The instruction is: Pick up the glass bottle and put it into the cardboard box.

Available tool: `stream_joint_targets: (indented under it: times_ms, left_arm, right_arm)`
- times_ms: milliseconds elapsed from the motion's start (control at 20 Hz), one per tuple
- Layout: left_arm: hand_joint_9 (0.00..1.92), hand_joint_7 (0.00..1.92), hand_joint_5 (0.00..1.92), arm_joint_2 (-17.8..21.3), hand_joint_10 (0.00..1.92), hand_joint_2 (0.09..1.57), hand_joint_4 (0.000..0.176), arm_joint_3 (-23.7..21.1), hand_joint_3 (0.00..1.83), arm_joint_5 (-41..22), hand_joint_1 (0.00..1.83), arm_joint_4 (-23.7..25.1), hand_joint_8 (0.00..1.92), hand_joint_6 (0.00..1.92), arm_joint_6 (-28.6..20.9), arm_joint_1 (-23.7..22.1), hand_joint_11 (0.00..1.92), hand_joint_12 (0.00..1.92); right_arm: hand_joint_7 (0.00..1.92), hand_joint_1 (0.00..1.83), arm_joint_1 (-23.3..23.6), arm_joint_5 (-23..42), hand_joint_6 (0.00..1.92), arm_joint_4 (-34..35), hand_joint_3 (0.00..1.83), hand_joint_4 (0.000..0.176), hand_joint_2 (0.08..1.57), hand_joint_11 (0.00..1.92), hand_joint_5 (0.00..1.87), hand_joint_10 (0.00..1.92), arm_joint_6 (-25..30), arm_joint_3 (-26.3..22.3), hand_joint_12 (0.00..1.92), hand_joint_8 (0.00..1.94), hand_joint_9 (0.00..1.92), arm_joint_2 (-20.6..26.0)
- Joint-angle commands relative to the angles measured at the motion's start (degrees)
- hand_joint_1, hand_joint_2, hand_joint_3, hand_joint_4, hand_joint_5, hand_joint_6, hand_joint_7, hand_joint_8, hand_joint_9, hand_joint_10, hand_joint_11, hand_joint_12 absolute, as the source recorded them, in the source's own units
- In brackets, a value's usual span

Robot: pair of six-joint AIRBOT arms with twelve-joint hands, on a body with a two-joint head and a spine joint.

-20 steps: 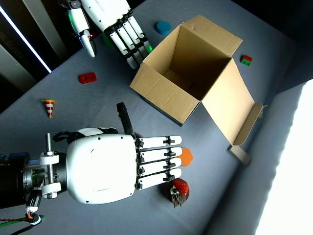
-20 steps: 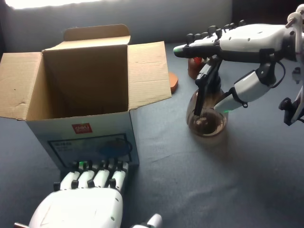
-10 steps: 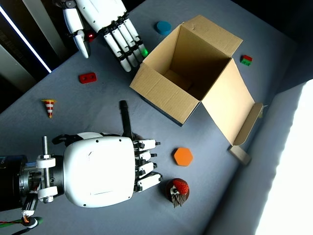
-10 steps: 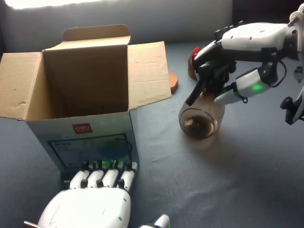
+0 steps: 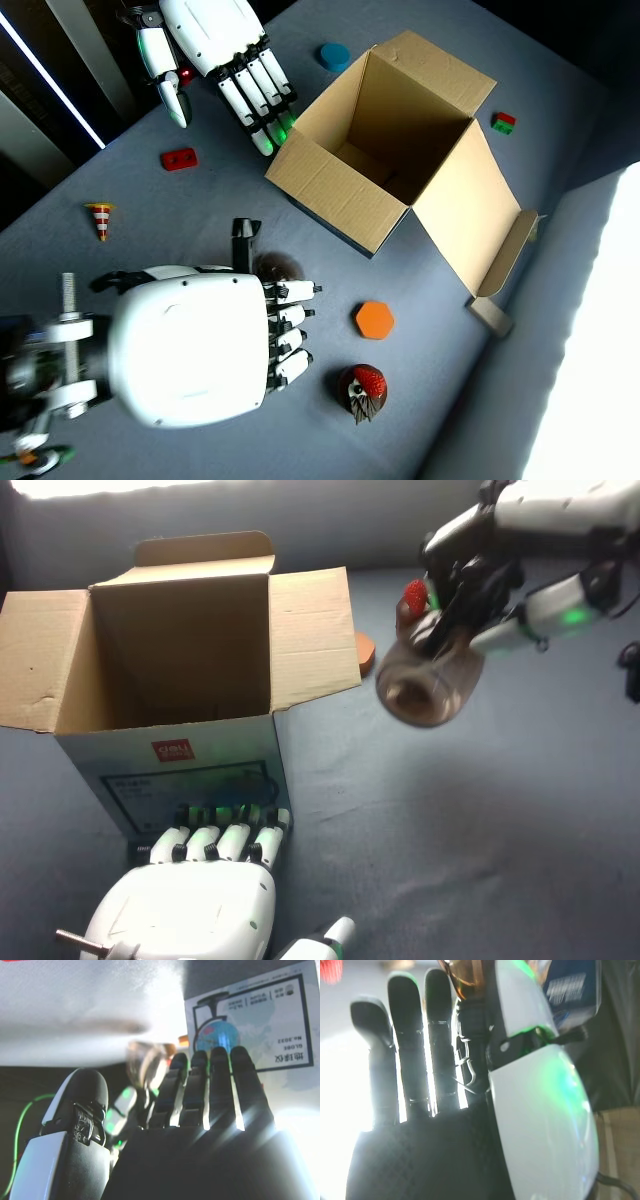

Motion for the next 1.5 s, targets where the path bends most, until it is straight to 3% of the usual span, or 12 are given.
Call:
stream_joint_targets:
  times_ms: [0,350,750,1100,1450]
  left_arm:
    - [0.00,0.00,0.00,-0.2,0.00,1.29,0.000,0.3,0.00,-2.7,0.00,4.9,0.00,0.00,-0.5,-0.2,0.00,0.00]
    - [0.00,0.00,0.00,-0.1,0.00,1.29,0.000,1.4,0.00,-1.5,0.00,4.9,0.00,0.00,-0.9,0.0,0.00,0.00]
    - [0.00,0.00,0.00,0.5,0.00,1.29,0.000,2.3,0.00,-0.2,0.00,5.6,0.00,0.00,-1.6,0.2,0.00,0.00]
    - [0.00,0.00,0.00,0.6,0.00,1.28,0.000,1.9,0.00,0.0,0.00,6.5,0.00,0.00,-2.0,1.6,0.00,0.00]
    - [0.00,0.01,0.00,0.7,0.00,1.28,0.000,2.0,0.00,0.0,0.00,6.5,0.00,0.00,-3.1,1.7,0.01,0.00]
  right_arm:
    - [0.95,1.19,1.5,2.8,1.36,2.1,0.00,0.000,1.20,0.66,0.70,1.23,-0.2,-0.7,1.67,1.17,0.85,0.9]
    - [0.95,1.19,10.2,1.9,1.34,2.1,0.00,0.000,1.20,0.65,0.71,1.24,-0.5,-5.9,1.68,1.19,0.86,6.8]
    - [0.94,1.19,15.7,4.6,1.33,2.0,0.00,0.000,1.20,0.65,0.71,1.27,0.1,-8.5,1.71,1.20,0.84,8.2]
    - [0.94,1.19,15.5,6.3,1.34,2.3,0.00,0.000,1.20,0.66,0.71,1.28,-0.6,-7.9,1.71,1.20,0.84,2.5]
    - [0.94,1.19,13.4,7.7,1.35,6.6,0.00,0.000,1.20,0.66,0.71,1.28,-5.2,-2.3,1.71,1.20,0.84,-7.0]
